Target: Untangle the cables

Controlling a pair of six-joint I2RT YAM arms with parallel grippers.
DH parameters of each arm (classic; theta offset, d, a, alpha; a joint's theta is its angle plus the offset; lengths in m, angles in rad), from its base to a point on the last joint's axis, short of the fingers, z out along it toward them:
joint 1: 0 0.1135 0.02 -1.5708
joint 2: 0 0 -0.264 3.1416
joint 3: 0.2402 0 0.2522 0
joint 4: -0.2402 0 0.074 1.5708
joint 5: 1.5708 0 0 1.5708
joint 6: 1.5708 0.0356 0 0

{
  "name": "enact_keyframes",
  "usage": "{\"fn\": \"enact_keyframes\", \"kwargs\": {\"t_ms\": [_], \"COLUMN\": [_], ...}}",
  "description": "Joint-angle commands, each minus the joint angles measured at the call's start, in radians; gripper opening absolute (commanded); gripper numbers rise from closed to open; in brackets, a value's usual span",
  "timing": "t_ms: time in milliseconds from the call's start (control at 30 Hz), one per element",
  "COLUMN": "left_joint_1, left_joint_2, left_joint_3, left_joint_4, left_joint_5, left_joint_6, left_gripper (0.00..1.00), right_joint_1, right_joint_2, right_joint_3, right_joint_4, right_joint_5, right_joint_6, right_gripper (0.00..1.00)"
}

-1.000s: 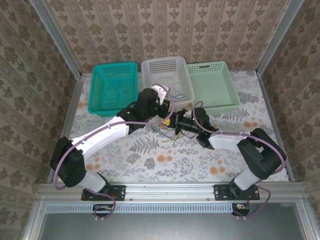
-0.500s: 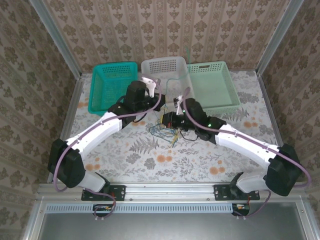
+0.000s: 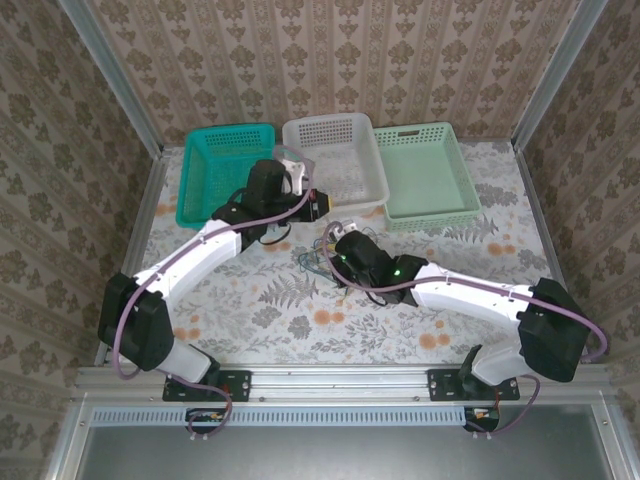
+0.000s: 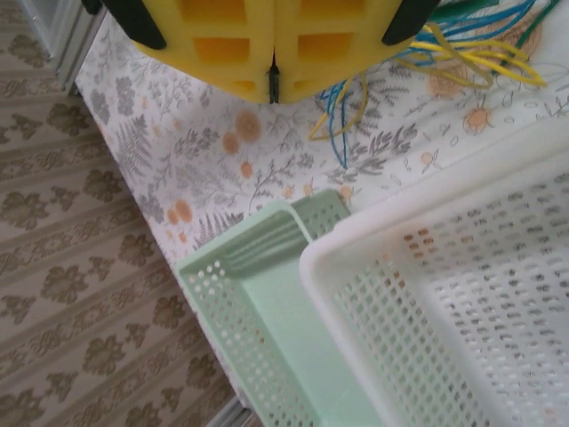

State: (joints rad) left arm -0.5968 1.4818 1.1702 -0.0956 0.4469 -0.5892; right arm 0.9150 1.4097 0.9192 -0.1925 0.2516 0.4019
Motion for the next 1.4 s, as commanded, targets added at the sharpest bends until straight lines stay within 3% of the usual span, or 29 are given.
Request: {"fn": "enact_keyframes", "kwargs": {"t_ms": [0,100,167,333,533,800,933,1100,1367], "left_joint_1": [0.006,0.007,0.009,0.008,0.008,0.003,0.000,-0.004,-0.011], "left_joint_2": [-0.036,-0.054,-0.057,-0.054,-0.049,-0.063,-0.090,-0.130,-0.155], "left_joint_3": [-0.011,-0.038,-0.039,-0.029,-0.004,-0.022,-0.054,-0.132,-0.205], "left_joint_4": [0.087,0.086,0.060,0.031,0.019,-0.088,-0.131,-0.125,-0.139], "left_joint_5": [0.035,0.027,0.025,0.017,-0.004,-0.078,-0.135,-0.163,-0.199], "left_joint_6": [-0.043,-0.038,-0.023,0.000,0.025,0.099,0.132,0.136,0.162], "left_gripper": [0.00,0.00,0.00,0.00,0.00,0.02,0.10,0.23,0.30], "right_joint_1": [0.006,-0.022,-0.063,-0.173,-0.225,-0.309,-0.313,-0.352,-0.375], "right_joint_2": [-0.080,-0.197,-0.317,-0.489,-0.454,-0.208,-0.054,0.195,0.404], "right_joint_3": [-0.014,-0.078,-0.164,-0.221,-0.191,-0.023,0.084,0.272,0.444], "right_joint_4": [-0.048,-0.088,-0.065,-0.141,-0.164,-0.144,-0.087,-0.155,-0.217], "right_joint_5": [-0.060,-0.064,-0.080,-0.064,-0.077,-0.146,-0.191,-0.297,-0.349], "right_joint_6": [-0.026,0.050,0.089,0.072,0.078,0.102,0.133,0.189,0.260], "right_gripper": [0.48,0.69,0.75,0.77,0.76,0.78,0.80,0.78,0.70]}}
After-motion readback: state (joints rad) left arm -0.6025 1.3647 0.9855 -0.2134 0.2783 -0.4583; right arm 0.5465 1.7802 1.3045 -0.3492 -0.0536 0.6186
